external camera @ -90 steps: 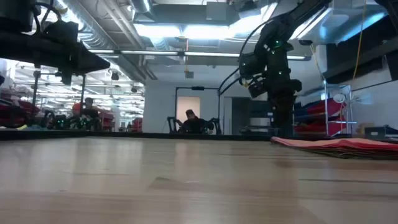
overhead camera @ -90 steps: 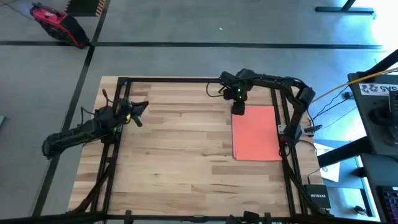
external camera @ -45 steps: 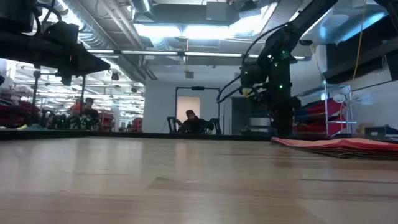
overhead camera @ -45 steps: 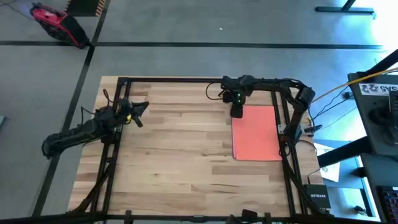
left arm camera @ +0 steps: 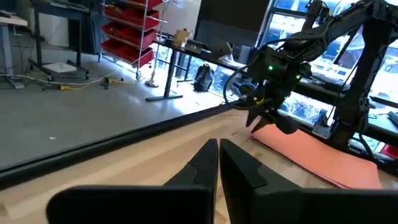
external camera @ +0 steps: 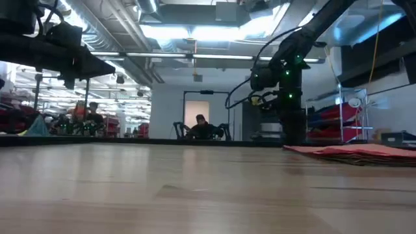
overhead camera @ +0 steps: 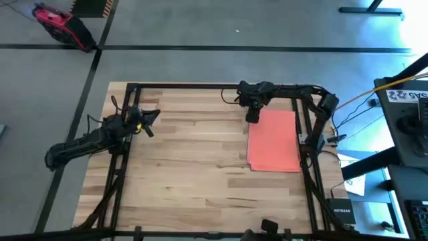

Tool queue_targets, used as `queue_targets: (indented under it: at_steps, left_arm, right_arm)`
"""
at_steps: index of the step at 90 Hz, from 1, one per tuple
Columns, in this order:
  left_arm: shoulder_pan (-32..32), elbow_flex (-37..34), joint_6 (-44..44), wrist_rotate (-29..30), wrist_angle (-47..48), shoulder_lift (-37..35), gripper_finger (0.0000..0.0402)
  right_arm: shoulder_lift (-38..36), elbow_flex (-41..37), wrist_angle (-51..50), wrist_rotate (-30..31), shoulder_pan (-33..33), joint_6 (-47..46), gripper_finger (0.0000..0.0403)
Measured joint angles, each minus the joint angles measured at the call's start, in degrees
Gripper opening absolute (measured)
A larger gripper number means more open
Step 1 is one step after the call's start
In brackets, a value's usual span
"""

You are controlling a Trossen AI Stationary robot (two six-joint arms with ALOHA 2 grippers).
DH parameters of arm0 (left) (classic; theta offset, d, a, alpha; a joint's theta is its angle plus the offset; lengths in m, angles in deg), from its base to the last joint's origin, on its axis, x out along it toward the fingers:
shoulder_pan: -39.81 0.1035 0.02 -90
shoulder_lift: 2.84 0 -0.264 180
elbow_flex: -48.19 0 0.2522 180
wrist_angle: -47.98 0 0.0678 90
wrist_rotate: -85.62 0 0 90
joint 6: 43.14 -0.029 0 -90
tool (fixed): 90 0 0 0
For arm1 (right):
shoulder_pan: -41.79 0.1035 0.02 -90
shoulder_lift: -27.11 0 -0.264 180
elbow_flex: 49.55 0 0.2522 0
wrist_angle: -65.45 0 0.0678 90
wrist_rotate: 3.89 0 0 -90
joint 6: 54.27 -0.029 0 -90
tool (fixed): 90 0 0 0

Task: Organize paper
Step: Move the orange color paper to the top left of the table

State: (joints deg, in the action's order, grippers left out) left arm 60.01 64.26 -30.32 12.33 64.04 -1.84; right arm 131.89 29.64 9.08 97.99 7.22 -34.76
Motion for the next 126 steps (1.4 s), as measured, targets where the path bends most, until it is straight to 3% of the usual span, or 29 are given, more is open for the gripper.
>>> queue_targets:
  at_steps: [13,34,49,66,99,126]
  left_arm:
    - [0.00,0.00,0.00,0.00,0.01,0.00,0.0000]
    - [0.00,0.00,0.47,0.00,0.01,1.53,0.0000]
    - [0.00,0.00,2.92,0.00,0.02,3.32,0.0000]
    - [0.00,0.00,3.56,0.00,0.01,4.83,0.0000]
    - [0.00,0.00,3.69,0.00,0.01,5.44,0.0000]
    - [0.00,0.00,3.77,0.00,0.01,5.44,0.0000]
  right_arm:
    - [0.00,2.57,-1.89,-1.72,-0.42,0.09,0.0097]
    - [0.00,5.67,-7.73,-11.08,-5.07,-0.11,0.0096]
    - [0.00,6.07,-8.89,-21.47,-9.28,-0.20,0.0068]
    - [0.00,6.07,-8.86,-21.23,-11.60,2.41,0.0066]
    - [1.75,6.14,-10.25,-23.45,-11.93,6.36,0.0184]
    - [4.28,6.08,-9.22,-19.88,-11.96,8.24,0.0167]
